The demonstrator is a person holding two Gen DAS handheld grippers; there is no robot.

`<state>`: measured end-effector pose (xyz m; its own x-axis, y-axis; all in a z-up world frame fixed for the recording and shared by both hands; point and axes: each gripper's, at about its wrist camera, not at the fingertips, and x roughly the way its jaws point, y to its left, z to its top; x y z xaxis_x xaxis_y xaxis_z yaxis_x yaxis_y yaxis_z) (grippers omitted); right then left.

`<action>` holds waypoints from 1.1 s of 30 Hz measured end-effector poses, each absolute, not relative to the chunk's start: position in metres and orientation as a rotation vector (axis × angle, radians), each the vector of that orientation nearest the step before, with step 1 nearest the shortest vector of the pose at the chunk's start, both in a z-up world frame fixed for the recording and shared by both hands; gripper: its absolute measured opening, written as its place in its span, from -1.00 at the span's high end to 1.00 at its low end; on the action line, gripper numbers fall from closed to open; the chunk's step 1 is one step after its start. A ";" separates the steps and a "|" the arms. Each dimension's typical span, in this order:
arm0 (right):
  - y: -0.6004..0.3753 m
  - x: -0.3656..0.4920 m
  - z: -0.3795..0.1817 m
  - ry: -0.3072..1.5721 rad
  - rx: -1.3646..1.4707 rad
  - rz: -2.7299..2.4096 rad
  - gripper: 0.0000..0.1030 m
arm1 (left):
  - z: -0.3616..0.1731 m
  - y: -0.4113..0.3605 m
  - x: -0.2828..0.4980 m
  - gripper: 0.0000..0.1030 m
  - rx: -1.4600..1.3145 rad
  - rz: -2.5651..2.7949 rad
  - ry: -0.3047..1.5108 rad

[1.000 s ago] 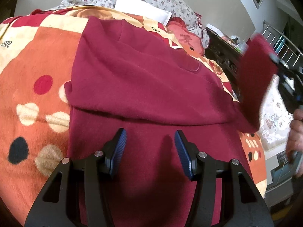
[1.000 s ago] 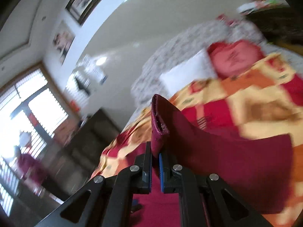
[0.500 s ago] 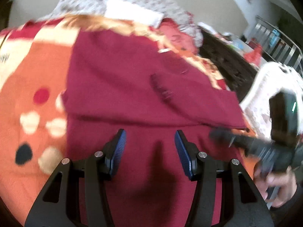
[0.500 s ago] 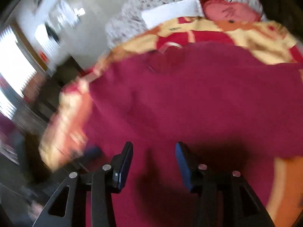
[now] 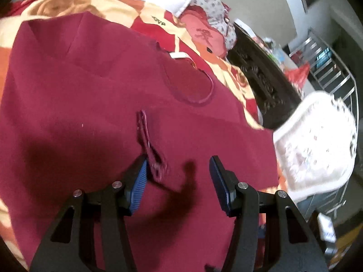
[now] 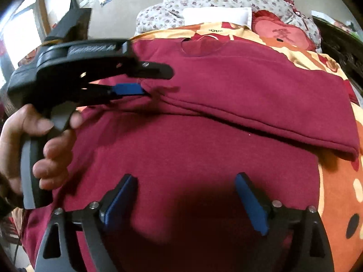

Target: Fold small clothes

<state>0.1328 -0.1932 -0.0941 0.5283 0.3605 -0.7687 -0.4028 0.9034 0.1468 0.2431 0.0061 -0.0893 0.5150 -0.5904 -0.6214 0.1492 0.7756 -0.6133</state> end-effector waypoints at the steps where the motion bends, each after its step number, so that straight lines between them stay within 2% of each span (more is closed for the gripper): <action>1: -0.196 0.133 -0.094 0.905 -0.039 0.462 -0.74 | -0.089 0.006 0.247 -0.02 -0.544 -0.468 0.933; 5: -0.203 0.133 -0.091 0.900 0.007 0.483 -0.74 | -0.088 0.007 0.259 -0.02 -0.585 -0.447 0.942; 7: -0.204 0.134 -0.090 0.898 0.018 0.488 -0.74 | -0.080 0.003 0.261 0.53 -0.546 -0.417 0.946; 8: -0.204 0.134 -0.090 0.898 0.021 0.490 -0.75 | -0.078 0.000 0.262 0.89 -0.520 -0.403 0.953; 10: -0.203 0.133 -0.091 0.897 0.021 0.491 -0.75 | -0.065 -0.008 0.257 0.89 -0.446 -0.385 0.939; 13: -0.202 0.132 -0.090 0.897 0.019 0.491 -0.75 | -0.023 -0.011 0.243 0.89 -0.361 -0.395 0.824; 18: -0.202 0.131 -0.091 0.898 0.017 0.489 -0.76 | 0.024 0.043 0.228 0.89 -0.397 -0.303 0.667; 23: -0.201 0.133 -0.092 0.899 0.012 0.487 -0.76 | 0.001 0.102 0.231 0.90 -0.459 -0.188 0.723; 33: -0.202 0.135 -0.092 0.900 0.019 0.490 -0.77 | -0.060 0.112 0.224 0.90 -0.431 -0.129 0.852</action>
<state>0.1345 -0.2022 -0.0921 0.5195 0.4168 -0.7460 -0.4011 0.8898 0.2178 0.2237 0.1121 -0.0597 0.6563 -0.2798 -0.7007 -0.0597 0.9065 -0.4179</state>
